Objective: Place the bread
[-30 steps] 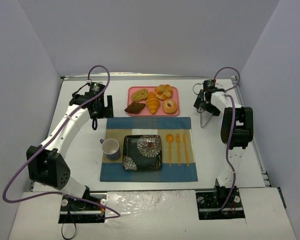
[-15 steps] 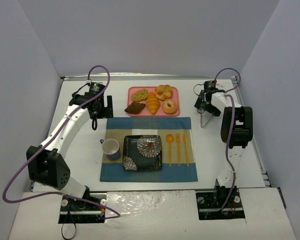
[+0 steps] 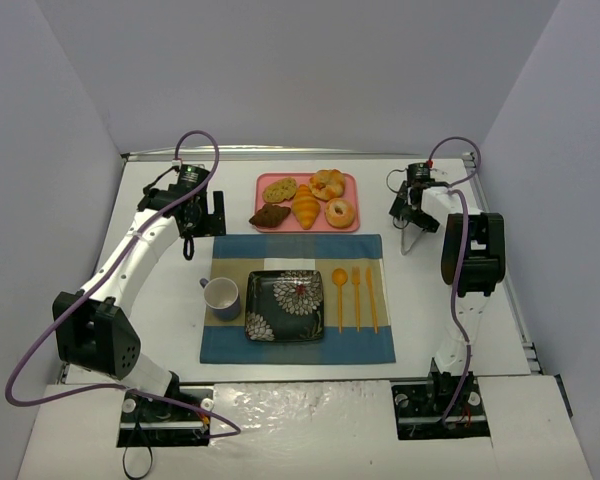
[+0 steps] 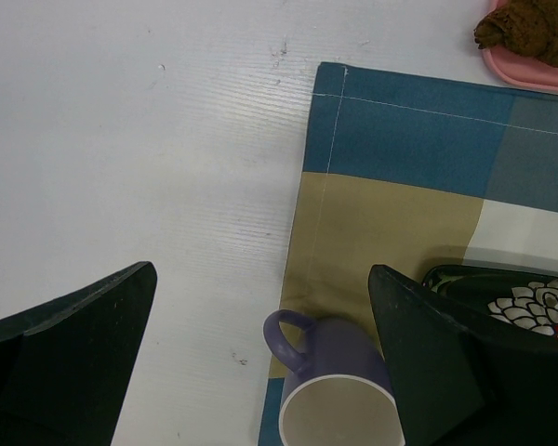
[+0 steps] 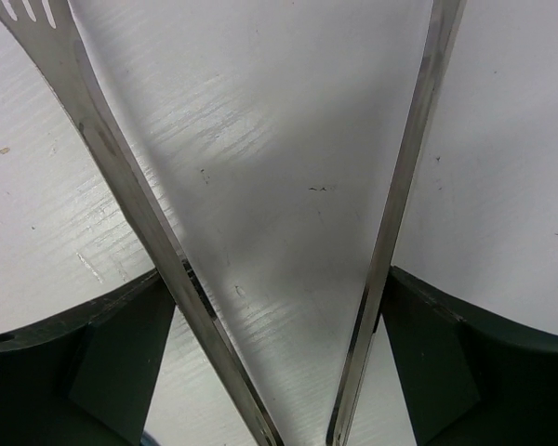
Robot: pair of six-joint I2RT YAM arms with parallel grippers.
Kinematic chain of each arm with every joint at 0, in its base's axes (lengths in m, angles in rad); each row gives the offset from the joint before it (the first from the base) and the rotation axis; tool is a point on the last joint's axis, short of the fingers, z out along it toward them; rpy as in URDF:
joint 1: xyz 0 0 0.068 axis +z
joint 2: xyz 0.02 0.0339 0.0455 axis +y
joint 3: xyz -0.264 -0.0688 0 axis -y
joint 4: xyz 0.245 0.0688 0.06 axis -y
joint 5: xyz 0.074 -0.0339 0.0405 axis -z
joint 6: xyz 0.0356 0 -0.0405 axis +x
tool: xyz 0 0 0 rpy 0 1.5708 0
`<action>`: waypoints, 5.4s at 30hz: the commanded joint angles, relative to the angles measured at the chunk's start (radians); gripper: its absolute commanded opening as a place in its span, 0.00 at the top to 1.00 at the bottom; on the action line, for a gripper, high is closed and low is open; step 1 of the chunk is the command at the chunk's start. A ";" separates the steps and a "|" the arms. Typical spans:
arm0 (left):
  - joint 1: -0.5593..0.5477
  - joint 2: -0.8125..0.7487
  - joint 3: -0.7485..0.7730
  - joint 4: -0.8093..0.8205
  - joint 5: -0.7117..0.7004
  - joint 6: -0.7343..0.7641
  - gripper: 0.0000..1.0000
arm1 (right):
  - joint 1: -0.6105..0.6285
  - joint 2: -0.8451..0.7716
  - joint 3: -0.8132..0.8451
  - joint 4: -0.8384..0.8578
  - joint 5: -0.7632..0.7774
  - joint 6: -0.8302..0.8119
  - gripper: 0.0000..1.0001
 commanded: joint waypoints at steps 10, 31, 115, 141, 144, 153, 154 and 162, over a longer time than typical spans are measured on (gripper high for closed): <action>0.007 -0.047 0.028 0.026 -0.008 0.008 0.03 | -0.005 -0.043 -0.040 0.017 -0.023 0.020 0.66; 0.007 -0.081 0.003 0.036 0.007 -0.001 0.03 | 0.060 -0.363 -0.119 -0.040 -0.042 0.027 1.00; 0.007 -0.115 -0.027 0.046 0.013 -0.010 0.03 | 0.479 -0.358 0.157 -0.248 -0.373 0.030 0.57; 0.007 -0.098 -0.020 0.049 0.010 0.001 0.03 | 0.514 -0.224 0.251 -0.254 -0.226 -0.008 0.47; 0.007 -0.095 -0.015 0.046 0.009 0.002 0.03 | 0.512 -0.209 0.262 -0.254 -0.223 -0.008 0.45; 0.007 -0.093 -0.018 0.045 0.003 0.004 0.03 | 0.514 -0.171 0.273 -0.256 -0.216 -0.015 0.43; 0.007 -0.093 -0.018 0.045 0.003 0.004 0.03 | 0.514 -0.167 0.273 -0.256 -0.216 -0.016 0.43; 0.009 -0.090 -0.020 0.046 0.001 0.005 0.03 | 0.514 -0.131 0.272 -0.256 -0.221 -0.021 0.43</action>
